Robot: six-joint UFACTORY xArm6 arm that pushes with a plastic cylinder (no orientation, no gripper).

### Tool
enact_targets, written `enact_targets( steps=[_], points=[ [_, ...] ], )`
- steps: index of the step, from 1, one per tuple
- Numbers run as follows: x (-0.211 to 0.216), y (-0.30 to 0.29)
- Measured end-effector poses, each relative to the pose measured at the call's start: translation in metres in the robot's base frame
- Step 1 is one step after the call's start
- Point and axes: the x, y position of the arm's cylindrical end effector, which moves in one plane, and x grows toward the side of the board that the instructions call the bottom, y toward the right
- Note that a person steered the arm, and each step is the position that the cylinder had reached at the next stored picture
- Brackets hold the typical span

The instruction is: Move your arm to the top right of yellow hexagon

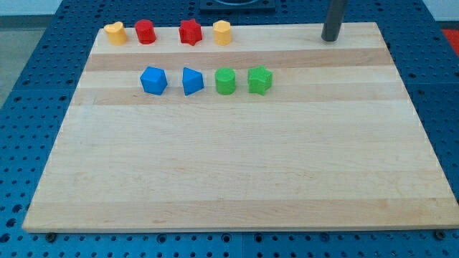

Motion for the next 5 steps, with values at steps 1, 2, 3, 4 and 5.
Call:
enact_targets(
  steps=[1,2,3,4,5],
  points=[
    [-0.003,-0.017],
    [-0.007,-0.035],
    [-0.016,-0.044],
    [-0.033,-0.059],
    [-0.045,-0.069]
  ],
)
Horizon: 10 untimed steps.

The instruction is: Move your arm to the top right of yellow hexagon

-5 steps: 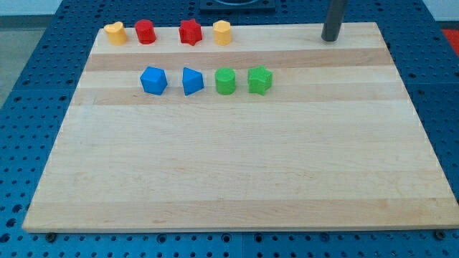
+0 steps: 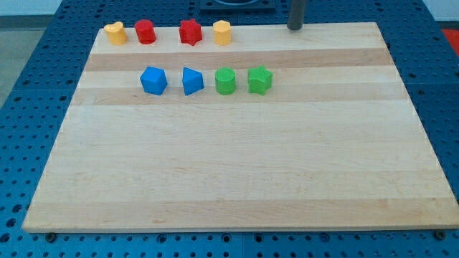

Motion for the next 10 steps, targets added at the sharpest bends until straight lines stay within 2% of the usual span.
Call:
enact_targets(
  steps=[6,10],
  points=[
    [0.001,-0.023],
    [0.001,-0.091]
  ],
)
